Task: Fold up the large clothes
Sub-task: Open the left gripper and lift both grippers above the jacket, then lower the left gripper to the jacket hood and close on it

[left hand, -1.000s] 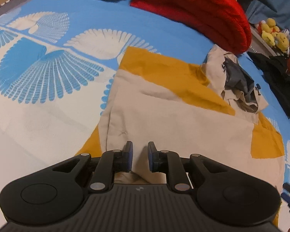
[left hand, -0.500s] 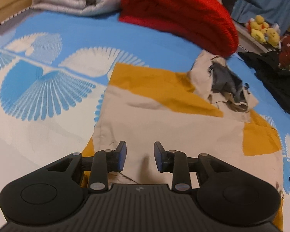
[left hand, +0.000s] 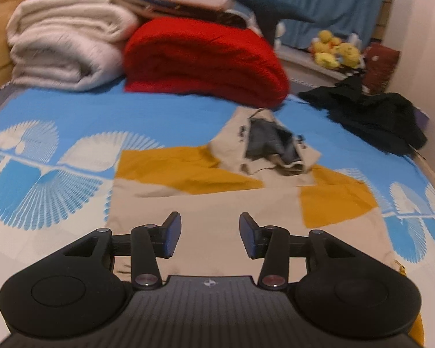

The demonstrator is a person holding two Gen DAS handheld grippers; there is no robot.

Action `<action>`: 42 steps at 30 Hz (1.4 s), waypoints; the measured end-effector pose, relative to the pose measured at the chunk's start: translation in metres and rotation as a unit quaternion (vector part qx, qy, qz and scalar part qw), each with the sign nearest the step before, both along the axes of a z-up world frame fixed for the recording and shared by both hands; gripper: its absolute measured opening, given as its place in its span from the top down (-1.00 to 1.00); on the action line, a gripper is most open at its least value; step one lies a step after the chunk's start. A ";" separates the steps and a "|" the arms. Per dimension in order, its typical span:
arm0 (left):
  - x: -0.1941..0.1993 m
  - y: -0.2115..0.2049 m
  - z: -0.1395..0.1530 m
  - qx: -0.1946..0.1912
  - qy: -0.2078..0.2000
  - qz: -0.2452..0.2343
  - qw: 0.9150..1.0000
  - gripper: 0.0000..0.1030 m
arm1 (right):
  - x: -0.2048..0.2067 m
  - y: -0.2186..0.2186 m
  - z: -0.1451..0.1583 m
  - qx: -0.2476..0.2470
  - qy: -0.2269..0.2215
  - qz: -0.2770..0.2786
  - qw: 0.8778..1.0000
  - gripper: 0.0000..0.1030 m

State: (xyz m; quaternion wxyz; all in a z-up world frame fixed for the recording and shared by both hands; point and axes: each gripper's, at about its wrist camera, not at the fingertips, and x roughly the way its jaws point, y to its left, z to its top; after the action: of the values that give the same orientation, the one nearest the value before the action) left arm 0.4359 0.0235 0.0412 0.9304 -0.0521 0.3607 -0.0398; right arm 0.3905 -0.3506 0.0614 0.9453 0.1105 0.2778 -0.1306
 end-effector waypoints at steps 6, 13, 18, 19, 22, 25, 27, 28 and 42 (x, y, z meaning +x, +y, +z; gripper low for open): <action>-0.025 -0.038 0.022 0.009 -0.036 -0.038 0.999 0.05 | -0.020 -0.001 0.021 -0.009 -0.035 0.029 0.999 0.21; -0.013 -0.079 0.058 0.022 -0.026 -0.043 0.998 0.06 | -0.022 -0.025 0.034 0.001 -0.042 0.023 0.999 0.21; 0.060 -0.098 0.067 -0.003 0.011 -0.041 0.999 0.44 | -0.015 -0.041 0.024 0.010 -0.010 0.014 1.000 0.25; 0.077 -0.100 0.065 -0.003 0.019 -0.039 0.999 0.52 | -0.013 -0.044 0.021 0.013 -0.001 0.013 1.000 0.36; 0.133 -0.105 0.056 0.021 0.036 -0.034 0.999 0.84 | -0.007 -0.049 0.012 0.019 0.017 0.016 1.000 0.83; 0.184 -0.107 0.040 0.037 0.056 -0.028 0.997 0.85 | 0.000 -0.052 0.005 0.015 0.030 0.004 0.999 0.92; 0.219 -0.107 0.026 0.052 0.061 -0.027 0.996 0.85 | 0.004 -0.055 0.001 0.010 0.041 -0.003 0.999 0.92; 0.237 -0.107 0.019 0.059 0.064 -0.026 0.996 0.85 | 0.006 -0.058 -0.003 0.007 0.049 -0.007 0.999 0.91; 0.422 -0.113 -0.088 0.046 0.096 -0.006 0.994 0.63 | 0.034 -0.061 -0.044 0.002 0.108 -0.013 0.994 0.80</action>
State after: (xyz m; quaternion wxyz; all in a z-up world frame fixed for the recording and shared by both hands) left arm 0.8584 -0.0894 -0.0468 0.8925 -0.0111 0.4503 -0.0237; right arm 0.4247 -0.4118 0.0176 0.9078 0.1016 0.3770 -0.1531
